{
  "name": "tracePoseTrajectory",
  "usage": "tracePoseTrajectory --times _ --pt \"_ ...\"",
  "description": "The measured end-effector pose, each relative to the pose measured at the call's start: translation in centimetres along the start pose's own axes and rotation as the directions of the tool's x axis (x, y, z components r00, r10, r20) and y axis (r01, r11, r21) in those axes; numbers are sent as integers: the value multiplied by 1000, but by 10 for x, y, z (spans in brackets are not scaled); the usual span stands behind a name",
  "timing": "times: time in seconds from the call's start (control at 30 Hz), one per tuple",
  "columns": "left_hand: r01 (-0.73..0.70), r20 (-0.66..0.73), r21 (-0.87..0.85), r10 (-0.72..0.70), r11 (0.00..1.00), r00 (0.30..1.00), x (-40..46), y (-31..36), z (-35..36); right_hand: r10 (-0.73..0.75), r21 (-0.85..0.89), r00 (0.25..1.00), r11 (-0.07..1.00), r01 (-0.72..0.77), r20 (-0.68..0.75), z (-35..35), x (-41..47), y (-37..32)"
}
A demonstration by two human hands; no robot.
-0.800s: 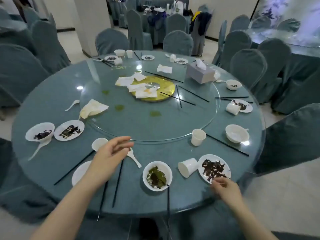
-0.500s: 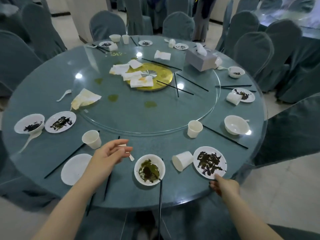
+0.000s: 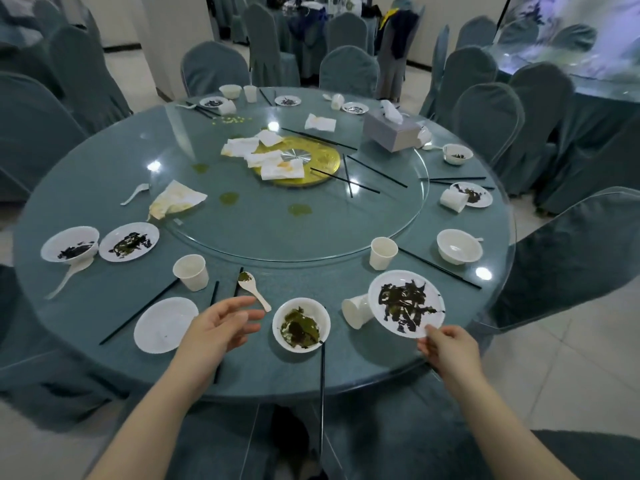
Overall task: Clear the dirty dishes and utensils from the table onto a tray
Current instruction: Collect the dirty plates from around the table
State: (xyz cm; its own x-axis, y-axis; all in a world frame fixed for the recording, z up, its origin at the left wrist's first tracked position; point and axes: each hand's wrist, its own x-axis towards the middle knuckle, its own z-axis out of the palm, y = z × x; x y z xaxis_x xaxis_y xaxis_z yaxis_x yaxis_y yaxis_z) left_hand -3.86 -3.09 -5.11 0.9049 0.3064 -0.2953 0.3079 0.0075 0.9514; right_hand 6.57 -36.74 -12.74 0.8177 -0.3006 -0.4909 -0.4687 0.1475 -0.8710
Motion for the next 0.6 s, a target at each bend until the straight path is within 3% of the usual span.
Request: tracePoseTrajectory --times 0.27,0.47,0.6 --pt "-4 -27 -108 1 994 1000 -78 -23 -73 -116 -92 959 985 144 257 55 -125 21" --pt "8 -111 -208 -32 978 993 -131 -46 -138 -126 -170 879 959 226 460 117 -218 50" --pt "34 -48 -205 -44 978 998 -151 -47 -166 -117 -212 811 935 285 574 156 -266 58"
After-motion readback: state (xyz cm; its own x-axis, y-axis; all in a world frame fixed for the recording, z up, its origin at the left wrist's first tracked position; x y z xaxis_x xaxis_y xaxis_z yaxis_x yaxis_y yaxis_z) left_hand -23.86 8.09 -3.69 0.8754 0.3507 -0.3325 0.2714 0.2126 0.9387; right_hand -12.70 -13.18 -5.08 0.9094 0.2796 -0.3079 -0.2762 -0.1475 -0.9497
